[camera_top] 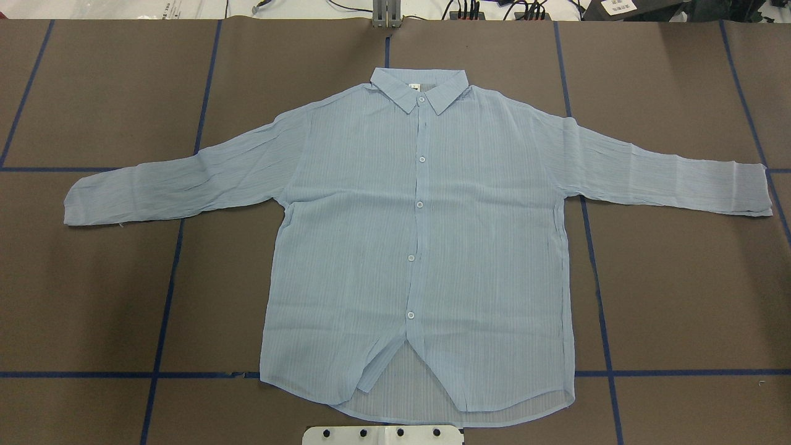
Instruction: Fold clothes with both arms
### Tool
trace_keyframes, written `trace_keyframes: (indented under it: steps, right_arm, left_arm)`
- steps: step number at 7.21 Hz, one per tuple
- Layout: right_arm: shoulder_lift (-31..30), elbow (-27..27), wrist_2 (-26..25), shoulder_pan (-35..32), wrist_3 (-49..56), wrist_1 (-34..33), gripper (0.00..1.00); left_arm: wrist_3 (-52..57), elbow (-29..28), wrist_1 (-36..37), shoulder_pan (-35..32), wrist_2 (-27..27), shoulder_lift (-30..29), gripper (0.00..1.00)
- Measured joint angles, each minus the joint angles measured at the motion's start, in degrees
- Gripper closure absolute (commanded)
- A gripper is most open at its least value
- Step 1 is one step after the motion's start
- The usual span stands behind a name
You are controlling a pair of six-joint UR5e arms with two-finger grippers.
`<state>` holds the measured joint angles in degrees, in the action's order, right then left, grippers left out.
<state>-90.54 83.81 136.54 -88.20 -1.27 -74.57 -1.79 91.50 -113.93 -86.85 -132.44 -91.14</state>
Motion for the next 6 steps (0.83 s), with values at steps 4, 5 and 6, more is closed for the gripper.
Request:
trace_keyframes:
  steps: [4, 5, 6]
  right_arm:
    - [5.6, -14.6, -2.0, 8.9, -14.0, 21.9, 0.0]
    - [7.0, -16.3, -2.4, 11.1, -15.6, 22.4, 0.0]
    - [7.9, -17.7, -2.5, 12.3, -16.2, 22.6, 0.02]
  left_arm:
    - [-1.0, -2.0, -4.6, 0.2, -0.2, -0.6, 0.0]
    - [-1.0, -2.3, -4.7, 0.2, -0.2, -0.7, 0.0]
    - [-1.0, -2.3, -4.8, 0.2, -0.2, -0.8, 0.0]
